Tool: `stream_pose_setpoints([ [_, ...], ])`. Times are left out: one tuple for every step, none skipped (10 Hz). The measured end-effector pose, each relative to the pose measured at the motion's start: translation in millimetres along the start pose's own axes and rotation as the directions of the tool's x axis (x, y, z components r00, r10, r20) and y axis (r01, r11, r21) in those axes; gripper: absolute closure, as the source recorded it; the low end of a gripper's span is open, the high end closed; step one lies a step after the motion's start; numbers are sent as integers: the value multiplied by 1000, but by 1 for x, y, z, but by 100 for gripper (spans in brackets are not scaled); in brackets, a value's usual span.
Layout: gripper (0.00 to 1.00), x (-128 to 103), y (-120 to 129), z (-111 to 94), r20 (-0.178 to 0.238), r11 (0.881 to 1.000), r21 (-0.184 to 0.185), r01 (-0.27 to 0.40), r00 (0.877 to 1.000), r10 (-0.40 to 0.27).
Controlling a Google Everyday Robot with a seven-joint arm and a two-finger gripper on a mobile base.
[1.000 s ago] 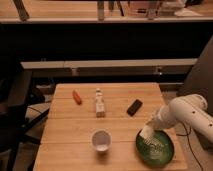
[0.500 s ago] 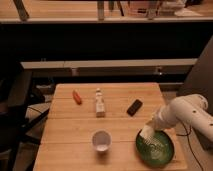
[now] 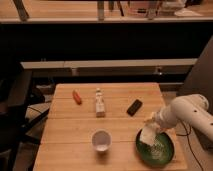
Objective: Place the white sponge in the ceramic bowl
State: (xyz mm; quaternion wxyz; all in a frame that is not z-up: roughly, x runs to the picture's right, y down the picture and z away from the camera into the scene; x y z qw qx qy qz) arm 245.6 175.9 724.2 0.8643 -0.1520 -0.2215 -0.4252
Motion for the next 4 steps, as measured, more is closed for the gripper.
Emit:
stream_pose_setpoints([
  [36, 0, 1, 0, 2, 1000, -1, -3, 1000, 3],
  [31, 0, 1, 0, 6, 1000, -2, -5, 1000, 5],
  [25, 0, 2, 0, 7, 1000, -2, -6, 1000, 6],
  [20, 0, 3, -1, 12, 1000, -1, -4, 1000, 4],
])
